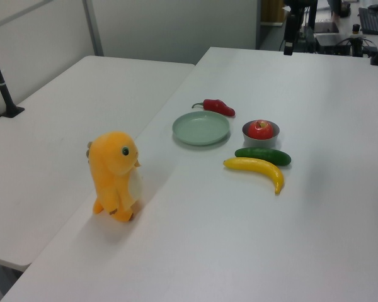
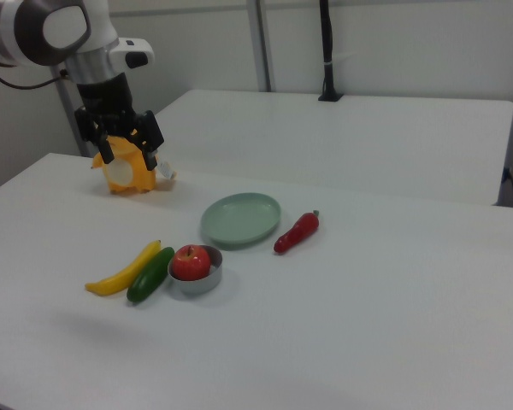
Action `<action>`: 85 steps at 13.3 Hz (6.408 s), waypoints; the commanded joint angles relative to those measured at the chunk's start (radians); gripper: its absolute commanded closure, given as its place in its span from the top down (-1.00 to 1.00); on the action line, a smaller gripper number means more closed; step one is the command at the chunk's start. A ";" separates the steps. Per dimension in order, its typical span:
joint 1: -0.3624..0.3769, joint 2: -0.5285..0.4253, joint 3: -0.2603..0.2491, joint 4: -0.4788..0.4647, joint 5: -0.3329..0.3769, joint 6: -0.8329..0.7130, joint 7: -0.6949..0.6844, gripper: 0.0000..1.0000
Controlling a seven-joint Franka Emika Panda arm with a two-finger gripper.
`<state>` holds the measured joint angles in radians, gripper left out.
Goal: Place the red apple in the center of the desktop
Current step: 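Move the gripper over the red apple in the grey bowl, then lower the gripper and close it around the red apple, then lift the apple out of the bowl and carry it away from the bowl, then lower the apple onto the table and open the gripper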
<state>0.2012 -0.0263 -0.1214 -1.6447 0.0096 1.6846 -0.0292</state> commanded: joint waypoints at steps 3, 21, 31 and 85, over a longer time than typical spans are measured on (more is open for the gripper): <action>-0.009 0.031 0.009 -0.010 0.004 -0.002 -0.306 1.00; -0.039 0.245 0.009 -0.147 0.007 0.358 -0.238 1.00; -0.034 0.296 0.025 -0.274 0.007 0.592 -0.204 1.00; -0.206 0.421 -0.274 -0.168 0.214 0.541 -0.765 1.00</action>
<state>-0.0095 0.3969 -0.3937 -1.8092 0.1980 2.2184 -0.7826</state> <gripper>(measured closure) 0.145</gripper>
